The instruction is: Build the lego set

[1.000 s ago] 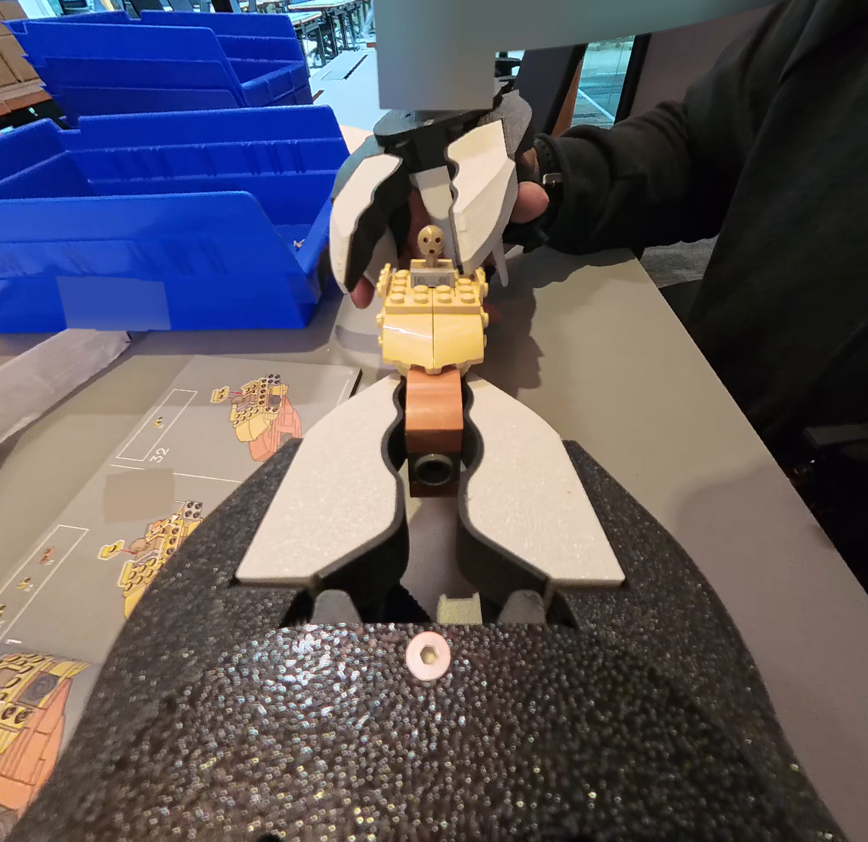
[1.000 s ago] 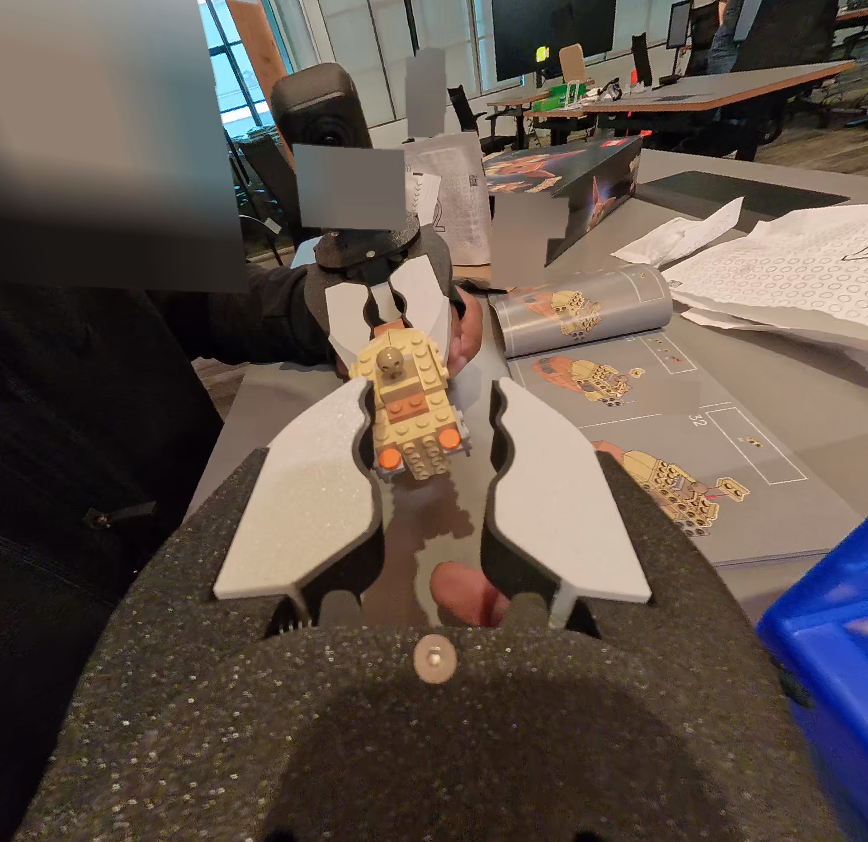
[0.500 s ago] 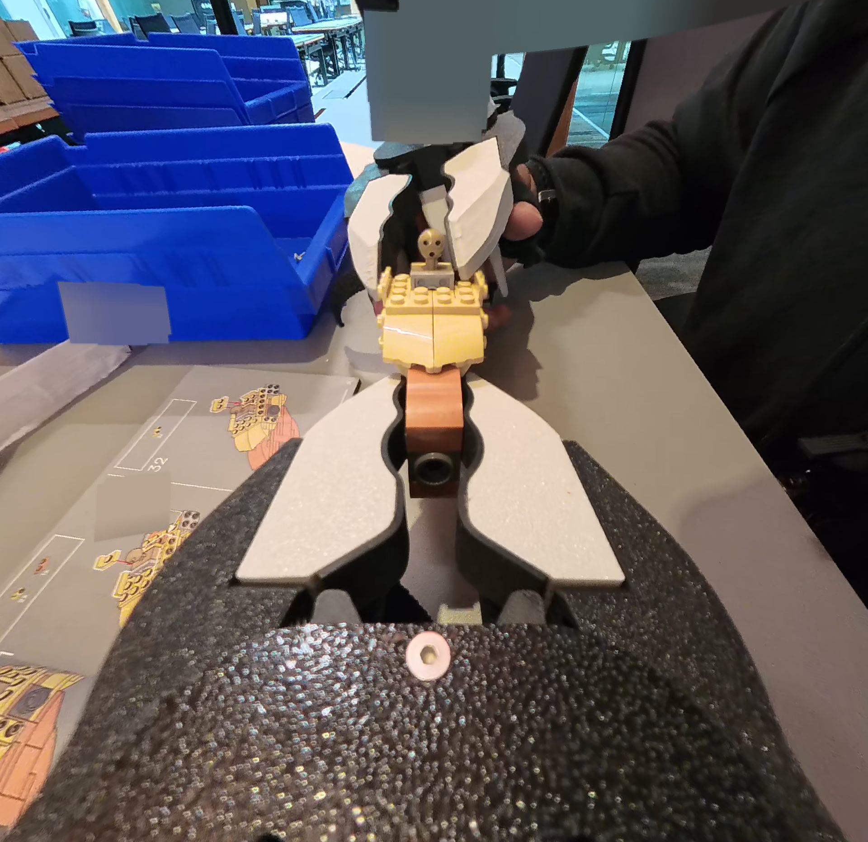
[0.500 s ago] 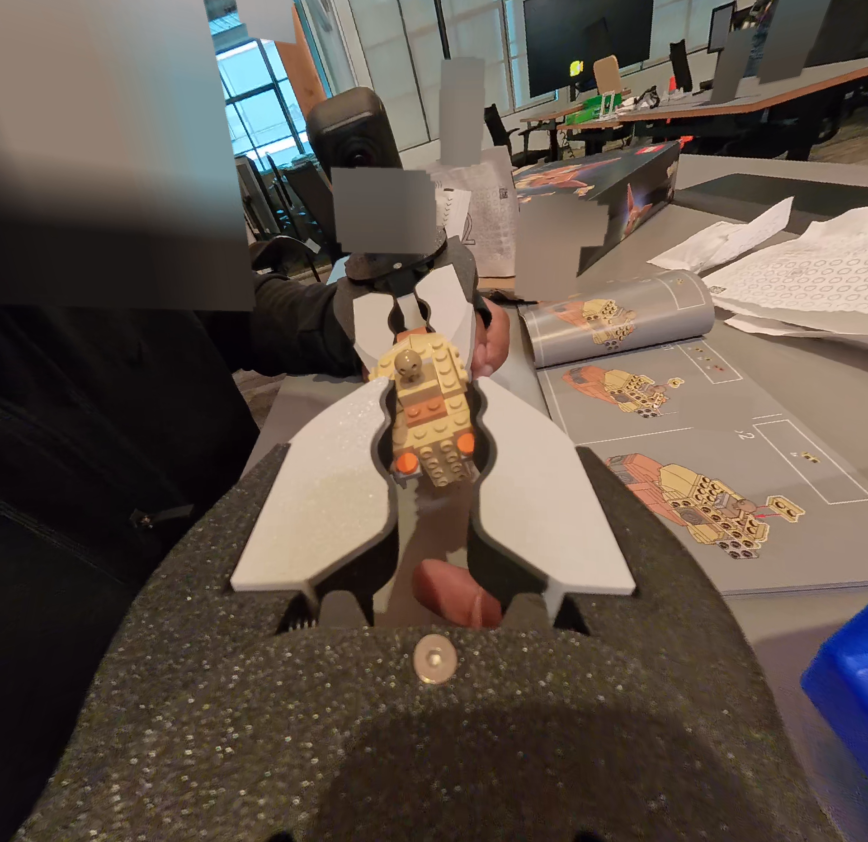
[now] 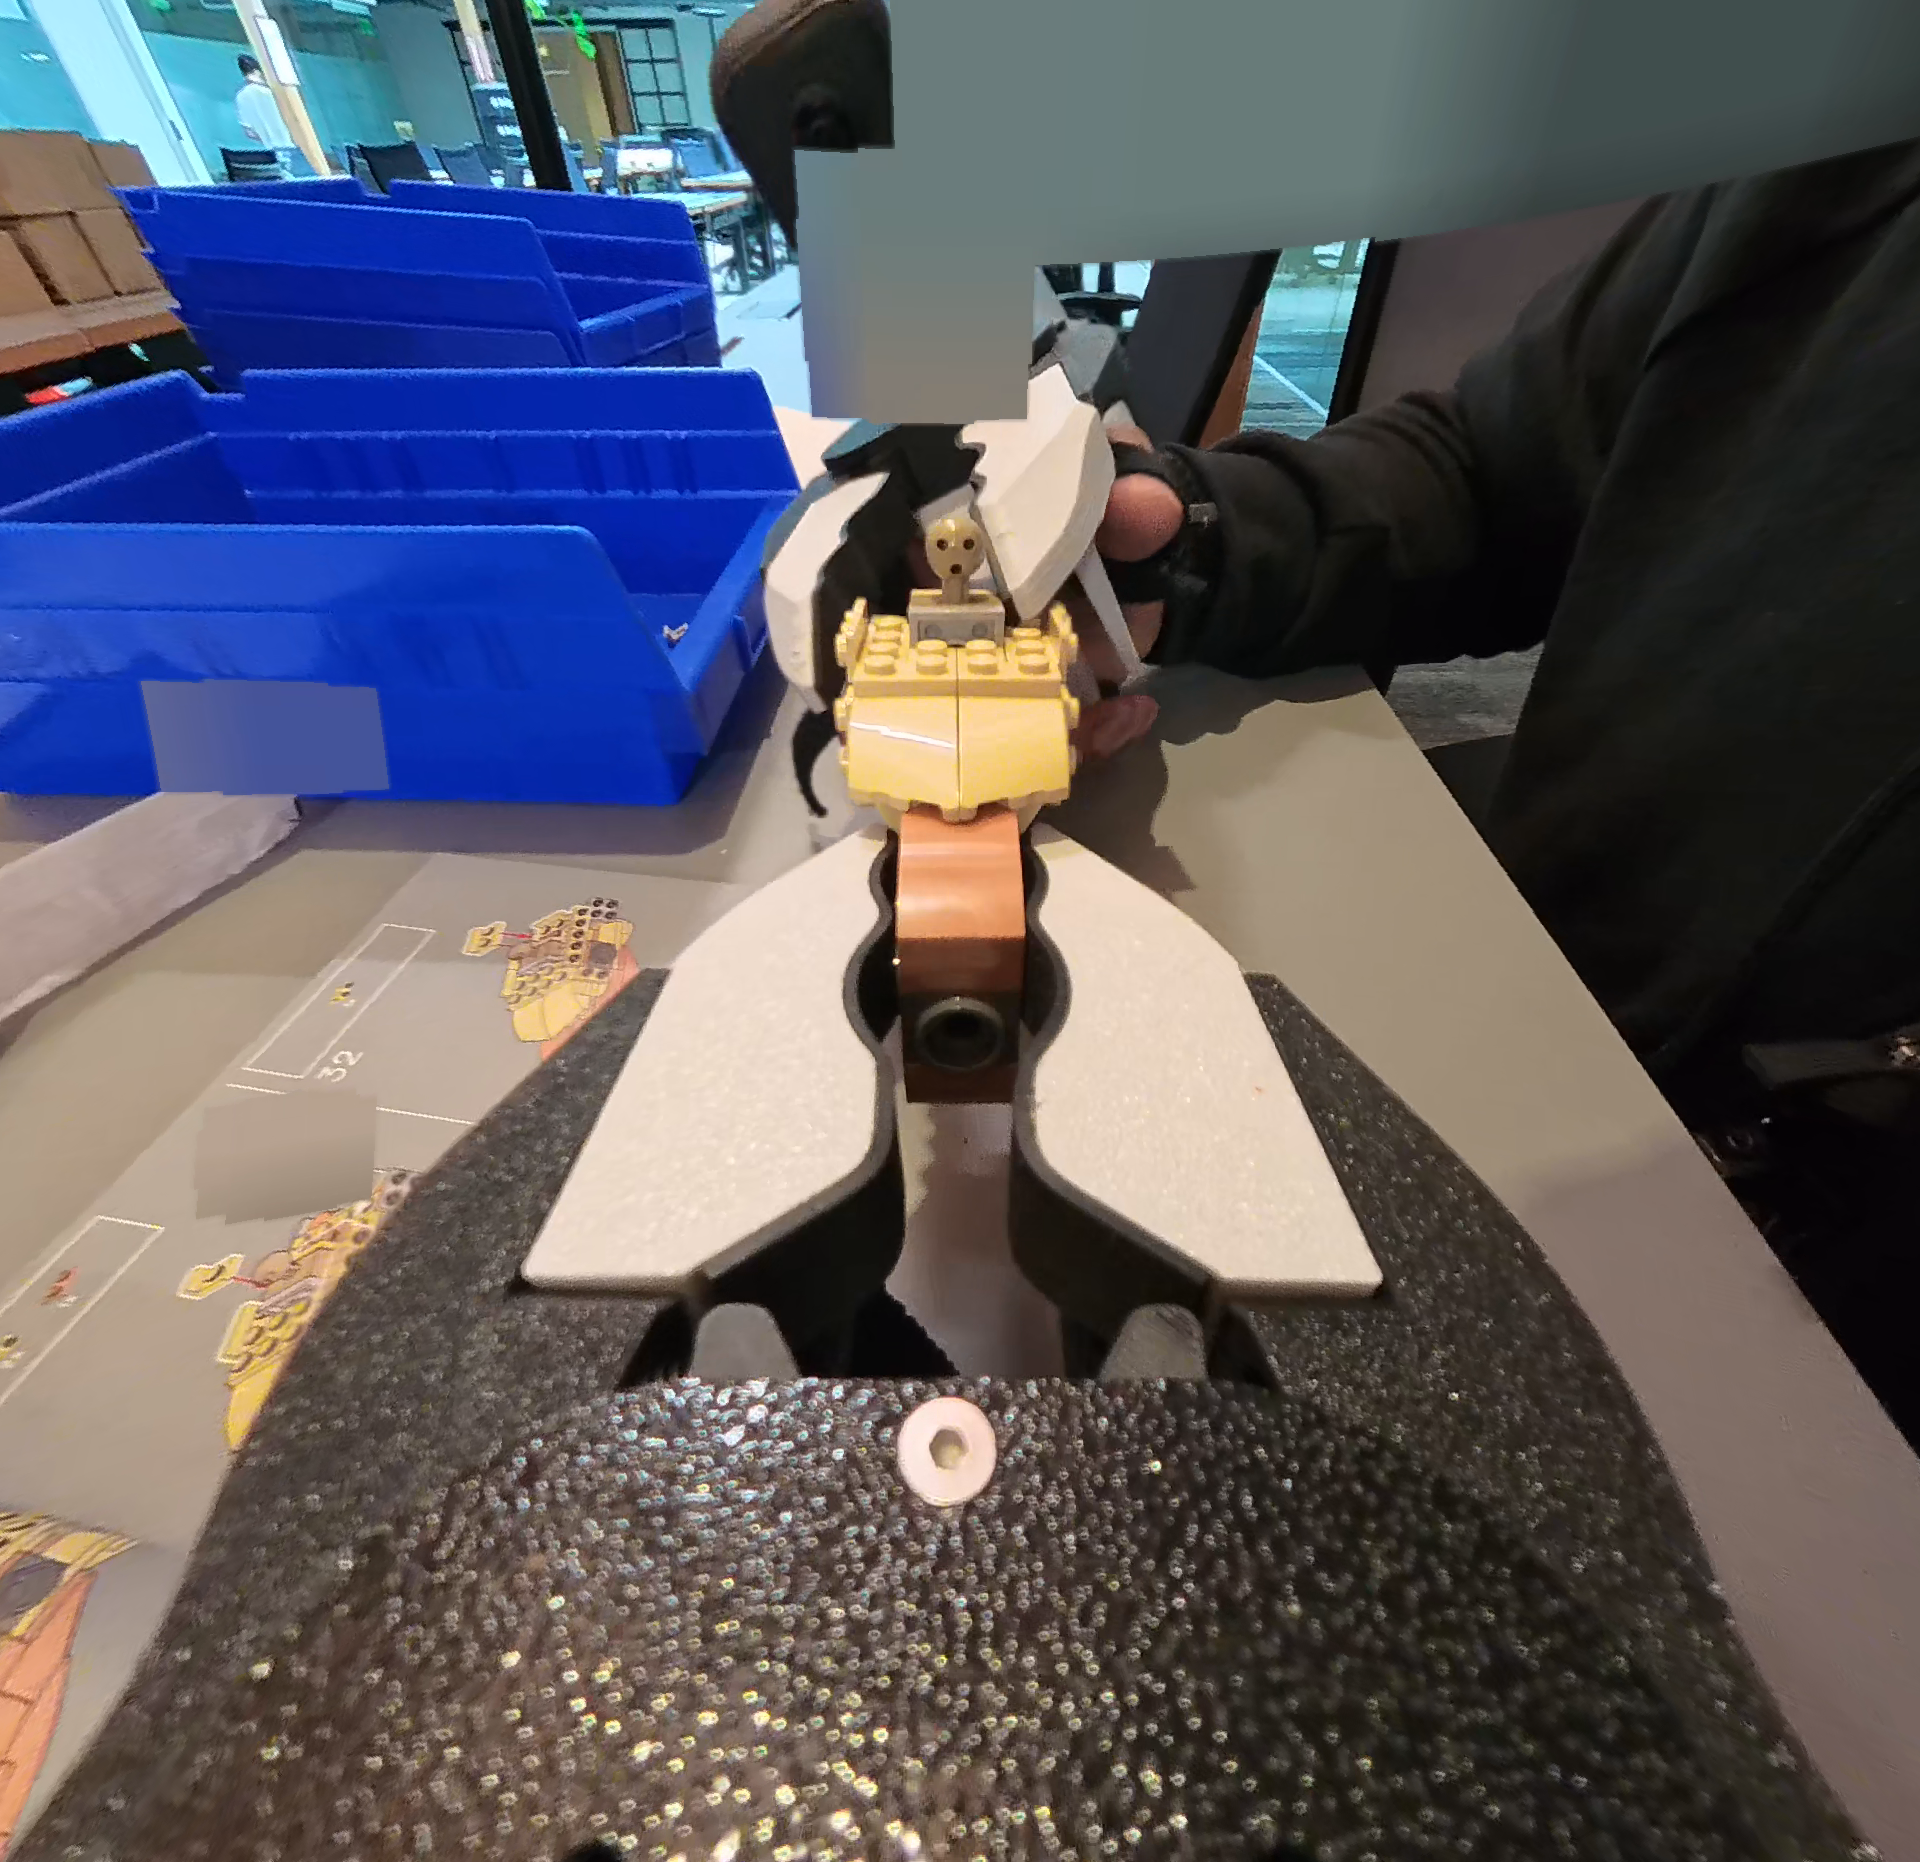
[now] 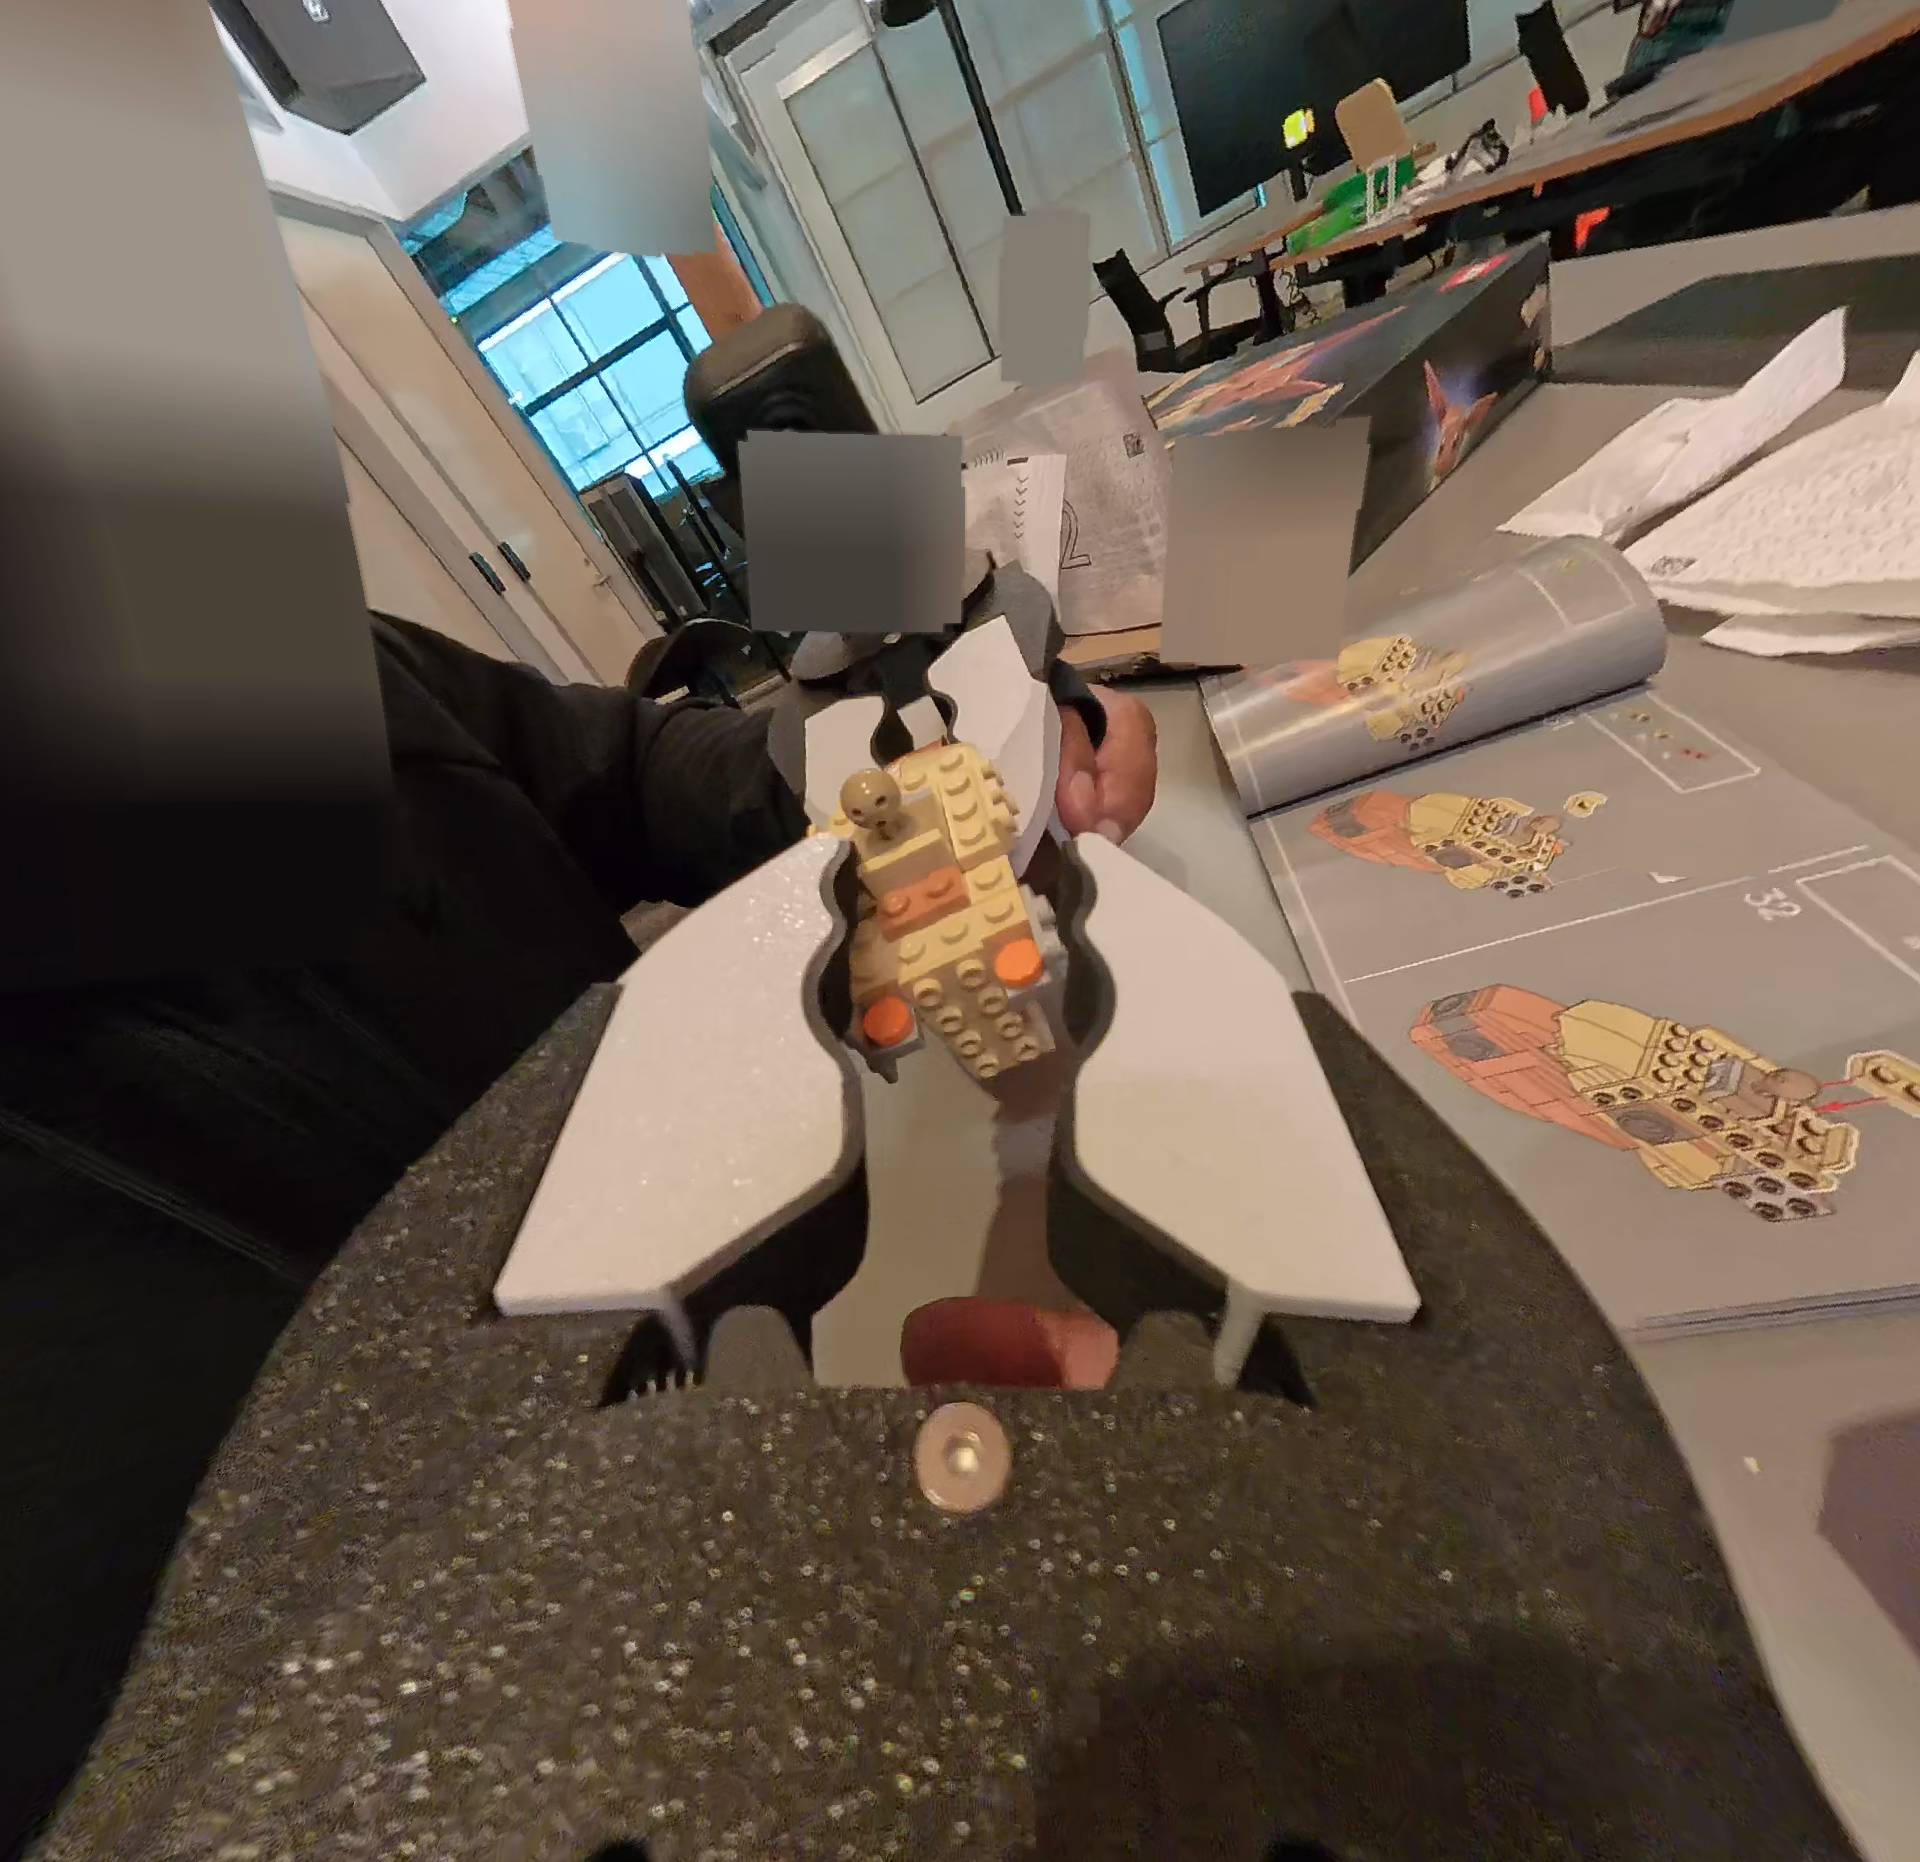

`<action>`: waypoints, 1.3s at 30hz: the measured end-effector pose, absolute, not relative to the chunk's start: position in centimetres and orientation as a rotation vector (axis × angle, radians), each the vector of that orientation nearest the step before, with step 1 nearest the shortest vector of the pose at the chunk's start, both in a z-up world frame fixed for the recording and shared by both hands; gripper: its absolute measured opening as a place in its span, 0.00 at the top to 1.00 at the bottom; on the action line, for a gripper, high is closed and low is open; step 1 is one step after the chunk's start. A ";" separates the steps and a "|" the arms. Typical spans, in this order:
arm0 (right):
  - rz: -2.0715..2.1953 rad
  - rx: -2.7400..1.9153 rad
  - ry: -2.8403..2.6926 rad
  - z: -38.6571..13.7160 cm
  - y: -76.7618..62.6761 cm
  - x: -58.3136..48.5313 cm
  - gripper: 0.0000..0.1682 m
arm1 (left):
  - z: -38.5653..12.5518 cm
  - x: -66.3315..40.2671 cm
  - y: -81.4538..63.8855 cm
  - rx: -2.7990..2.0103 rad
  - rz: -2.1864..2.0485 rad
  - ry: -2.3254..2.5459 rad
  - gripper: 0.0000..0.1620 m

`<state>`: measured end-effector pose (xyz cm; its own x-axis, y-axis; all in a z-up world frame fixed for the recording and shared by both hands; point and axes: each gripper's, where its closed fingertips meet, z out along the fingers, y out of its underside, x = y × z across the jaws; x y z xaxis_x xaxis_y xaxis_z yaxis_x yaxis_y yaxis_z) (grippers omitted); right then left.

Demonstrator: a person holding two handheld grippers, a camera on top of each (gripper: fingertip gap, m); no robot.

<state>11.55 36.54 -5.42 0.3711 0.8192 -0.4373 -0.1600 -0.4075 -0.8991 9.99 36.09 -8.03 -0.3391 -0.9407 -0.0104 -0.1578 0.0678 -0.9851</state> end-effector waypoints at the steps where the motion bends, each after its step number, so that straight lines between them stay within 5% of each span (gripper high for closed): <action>1: 1.244 -1.645 -0.578 -5.3 36.6 11.7 0.77 | -8.0 10.0 36.2 -1.112 -1.329 1.605 0.89; 15: 1.276 -1.770 -0.530 -6.6 36.6 12.7 0.67 | -8.0 10.1 36.7 -1.058 -1.230 1.591 0.89; 39: 1.365 -1.723 -0.516 -6.1 36.4 11.9 0.74 | -7.9 10.2 36.4 -1.026 -1.216 1.585 0.89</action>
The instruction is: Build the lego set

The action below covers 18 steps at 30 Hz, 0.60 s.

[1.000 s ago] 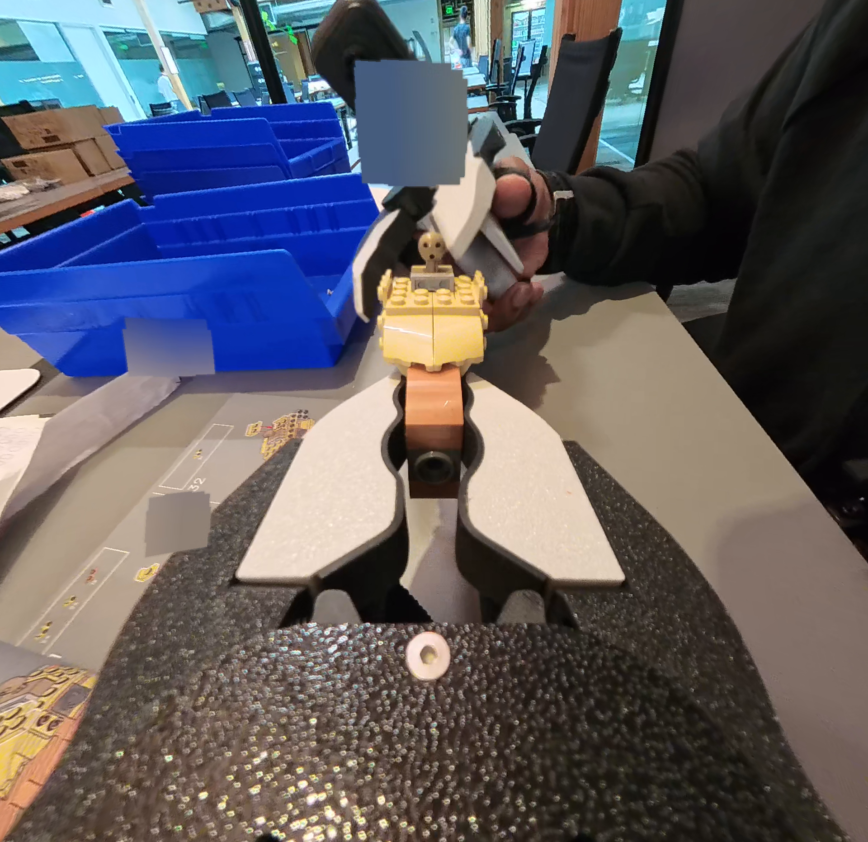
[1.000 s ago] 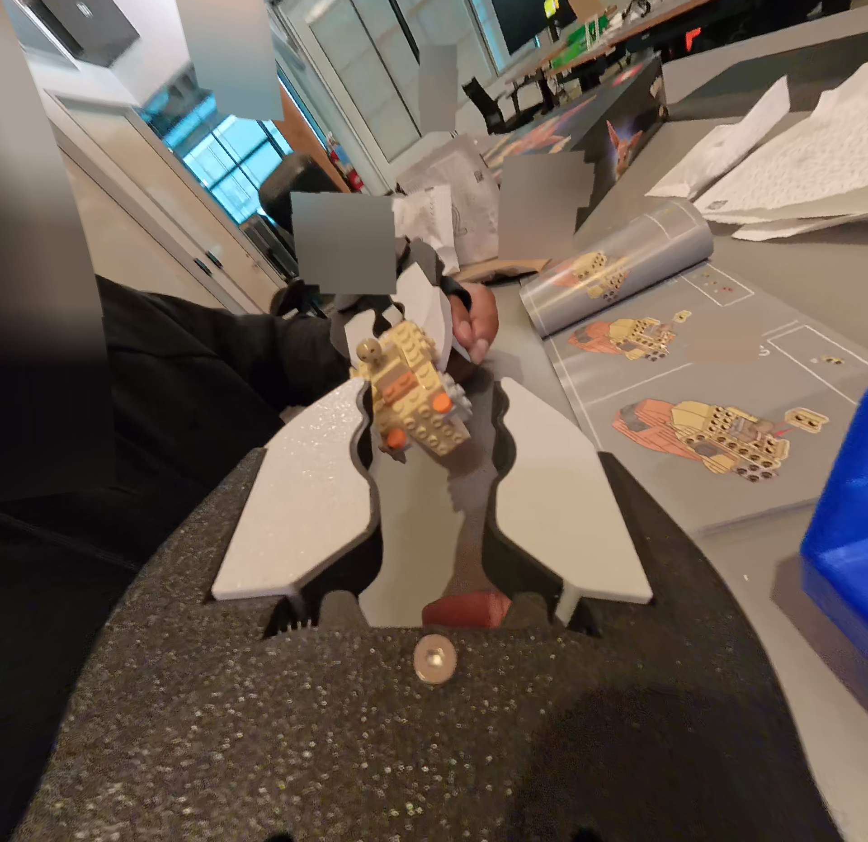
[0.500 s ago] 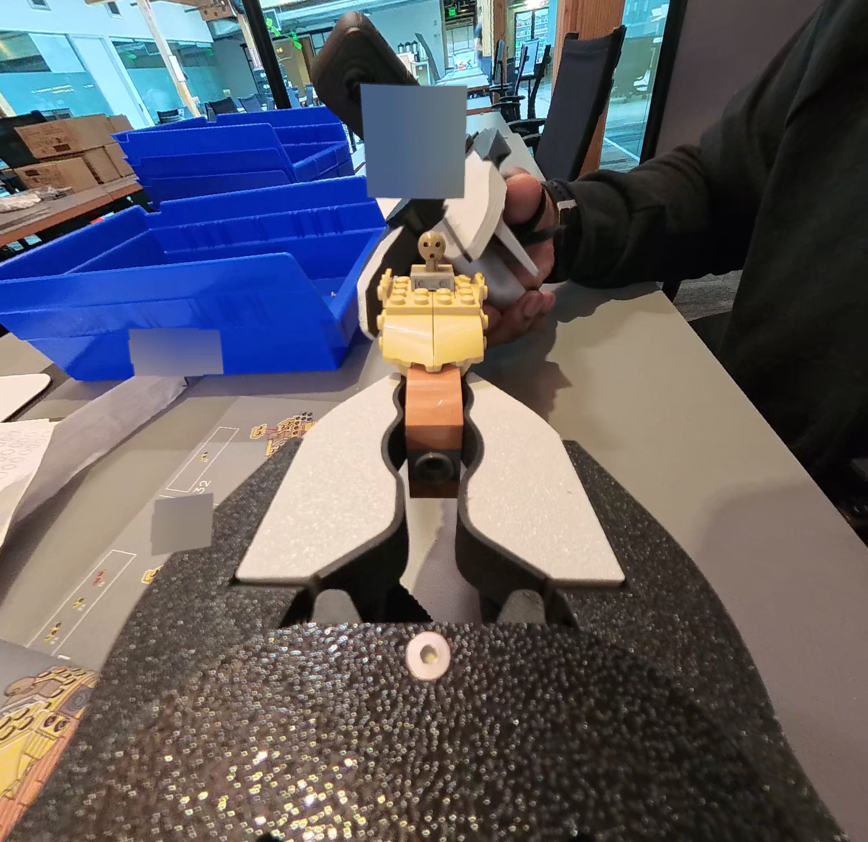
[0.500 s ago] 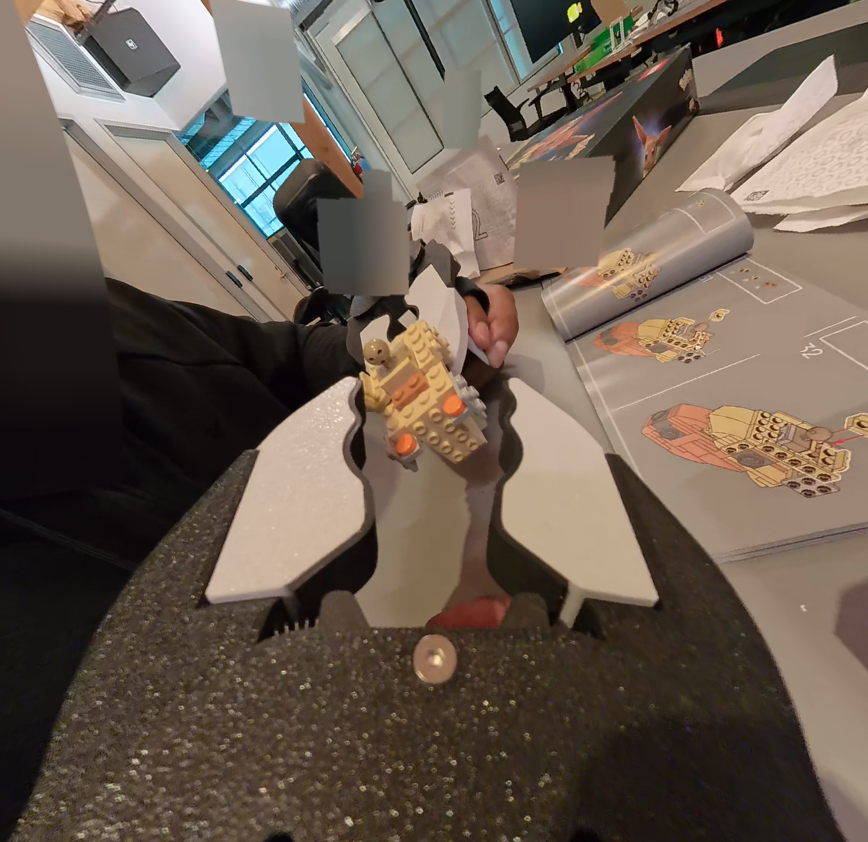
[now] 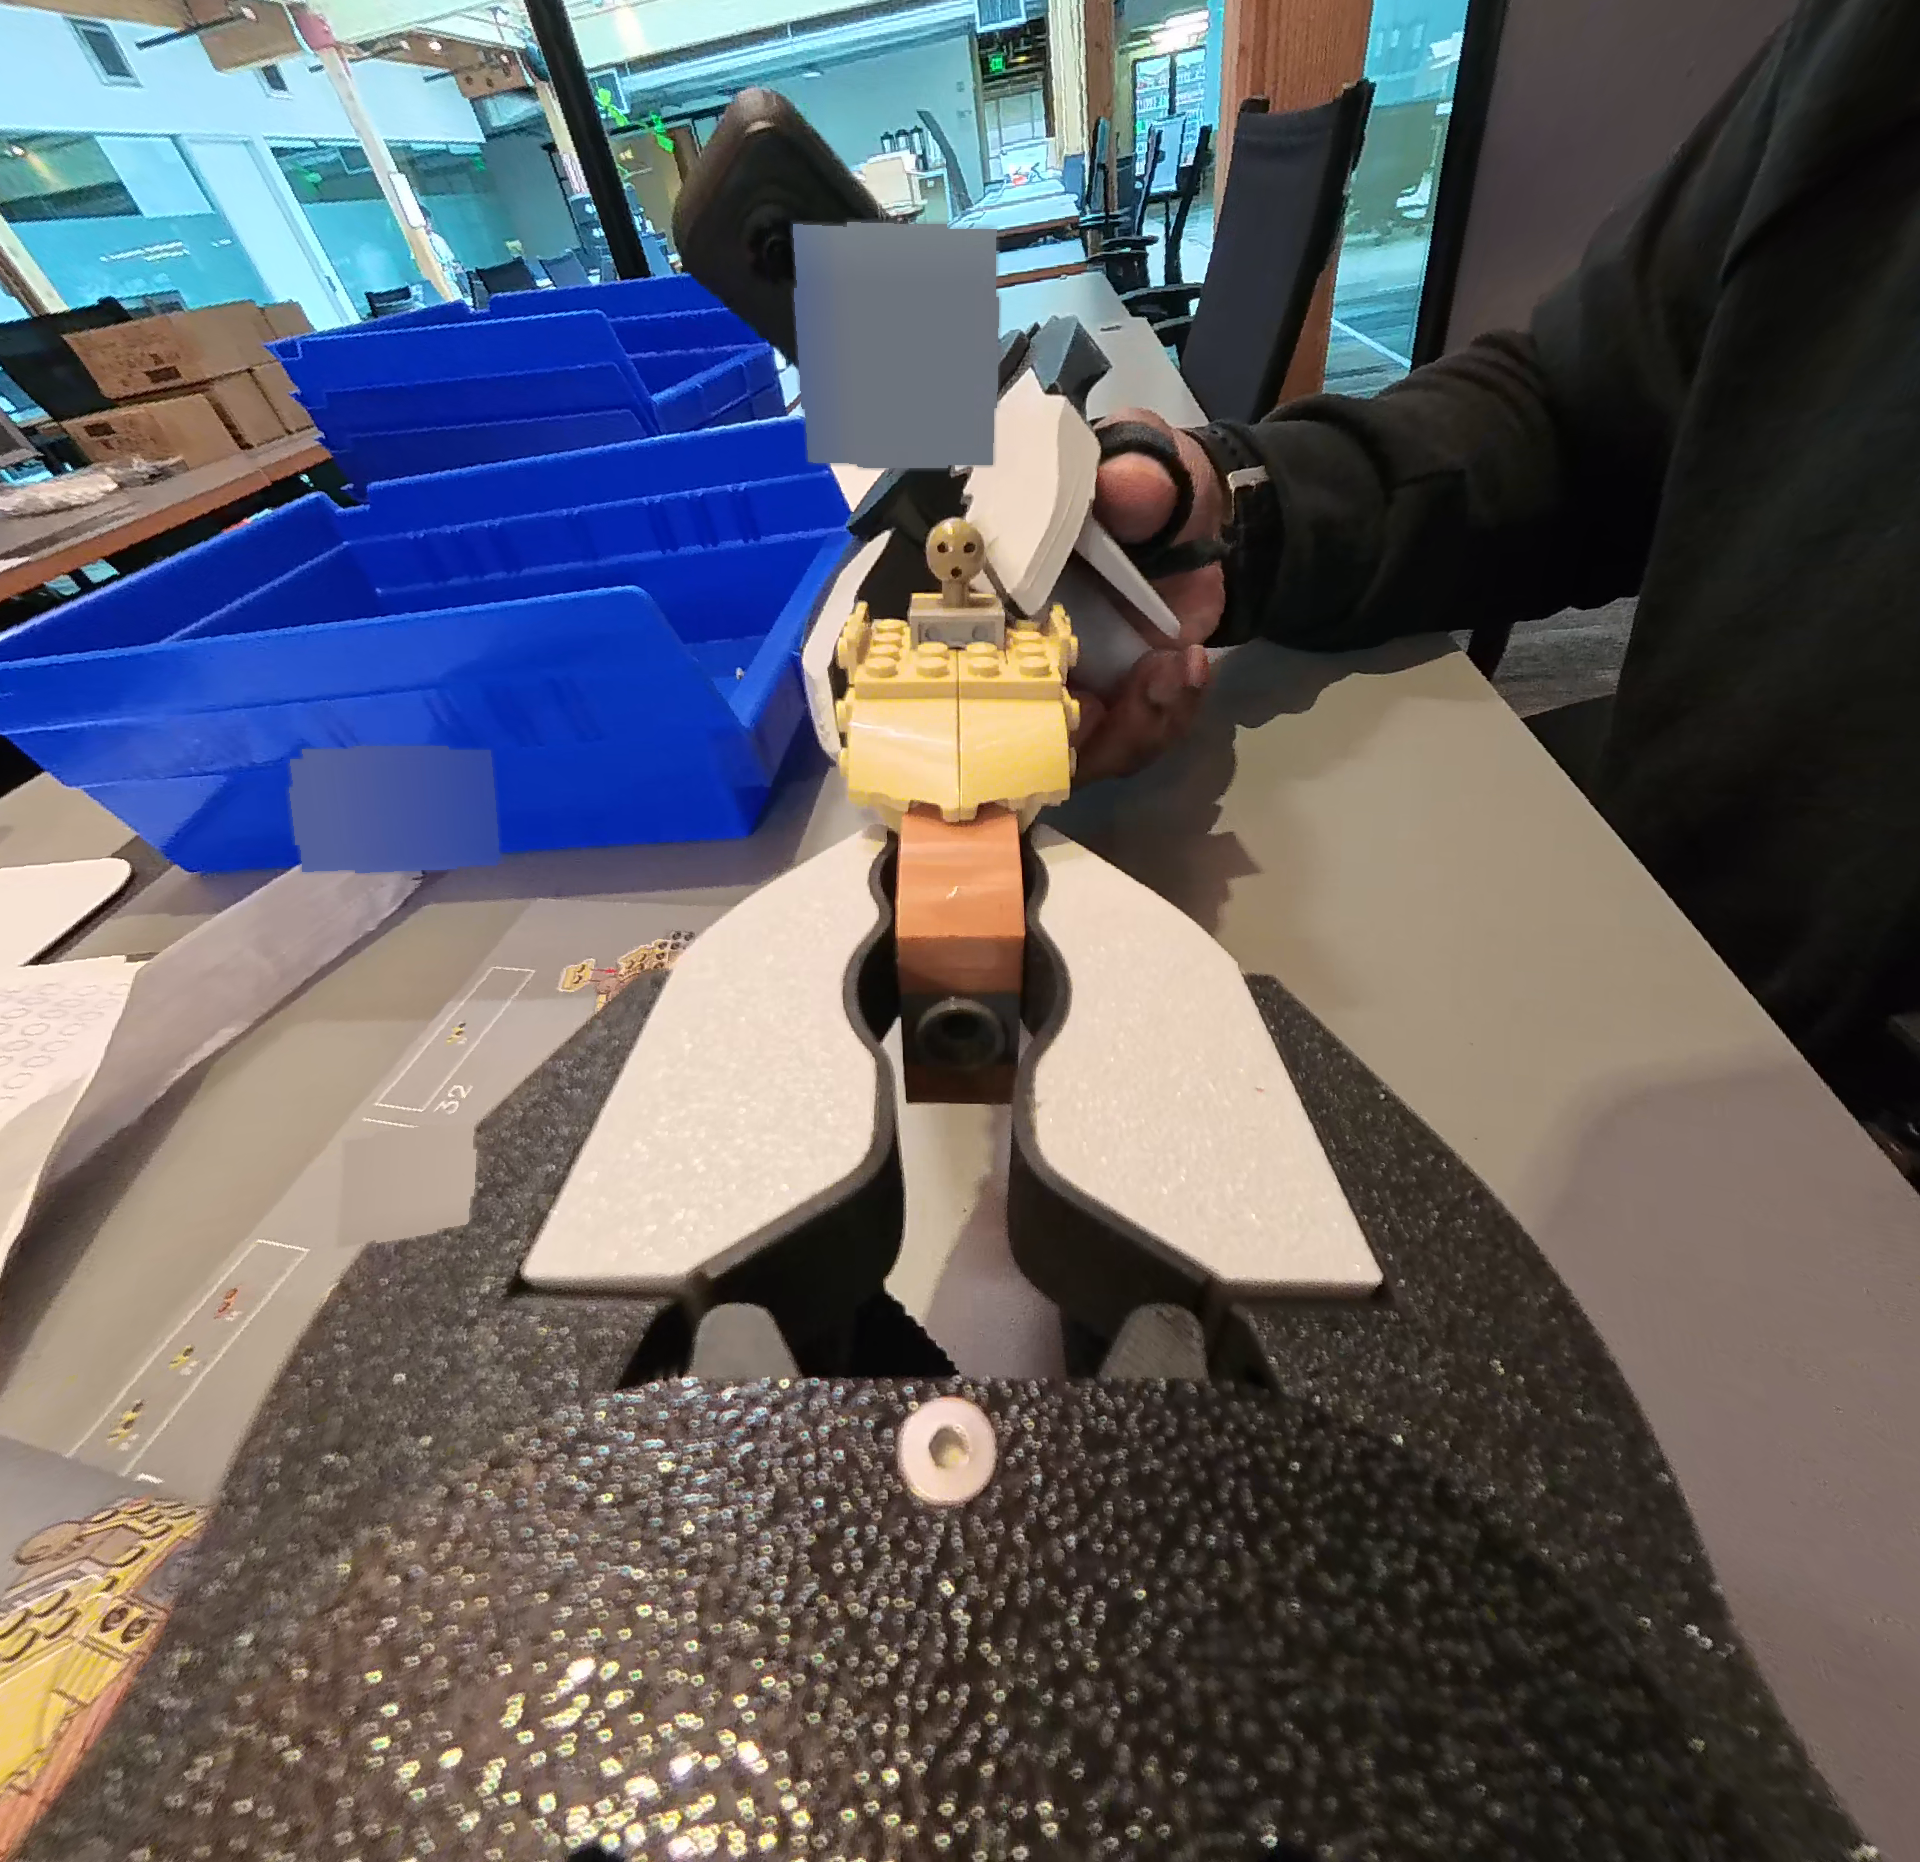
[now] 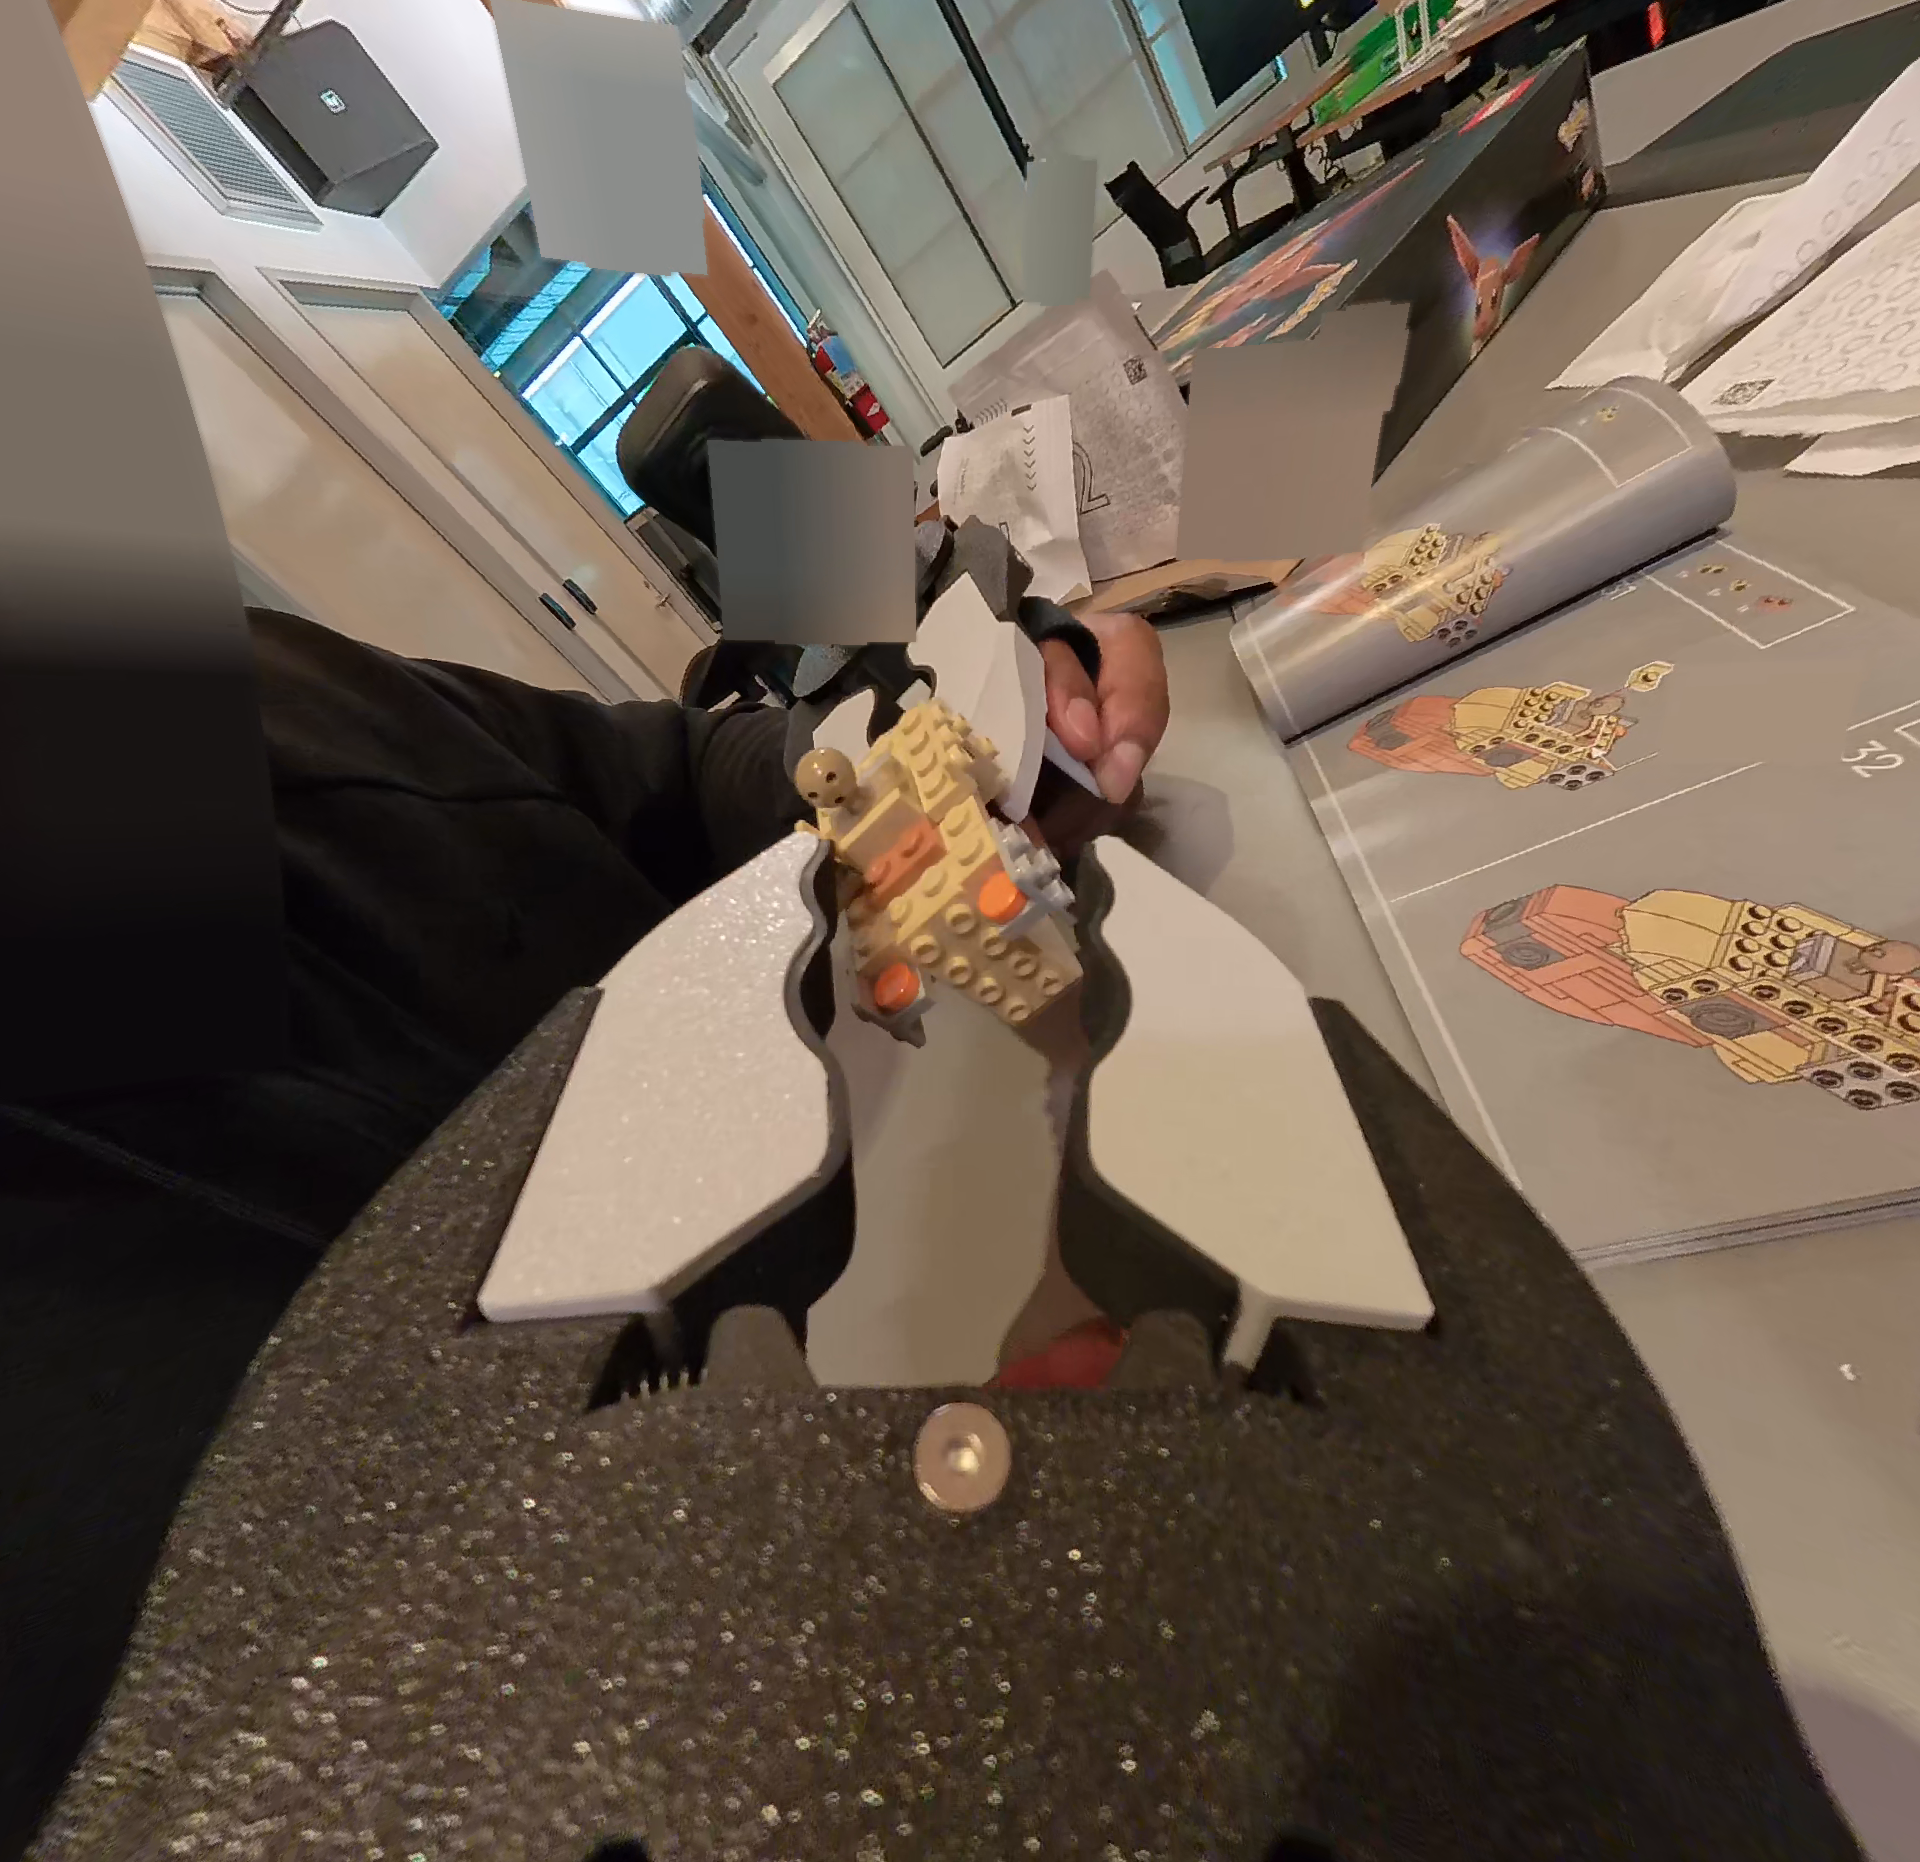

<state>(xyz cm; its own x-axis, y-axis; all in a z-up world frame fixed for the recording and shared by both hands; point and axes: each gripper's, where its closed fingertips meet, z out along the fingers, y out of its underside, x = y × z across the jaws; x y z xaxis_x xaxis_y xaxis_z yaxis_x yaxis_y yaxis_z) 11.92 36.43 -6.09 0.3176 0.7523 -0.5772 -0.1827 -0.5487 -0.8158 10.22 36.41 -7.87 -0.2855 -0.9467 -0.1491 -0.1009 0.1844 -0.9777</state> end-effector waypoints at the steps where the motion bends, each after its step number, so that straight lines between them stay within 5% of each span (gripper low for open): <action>1: 1.364 -1.722 -0.515 -6.1 36.4 11.9 0.74 | -7.8 10.2 36.4 -1.026 -1.216 1.582 0.89; 18: 1.294 -1.689 -0.531 -5.6 36.6 11.9 0.75 | -7.6 10.3 36.5 -1.026 -1.216 1.554 0.89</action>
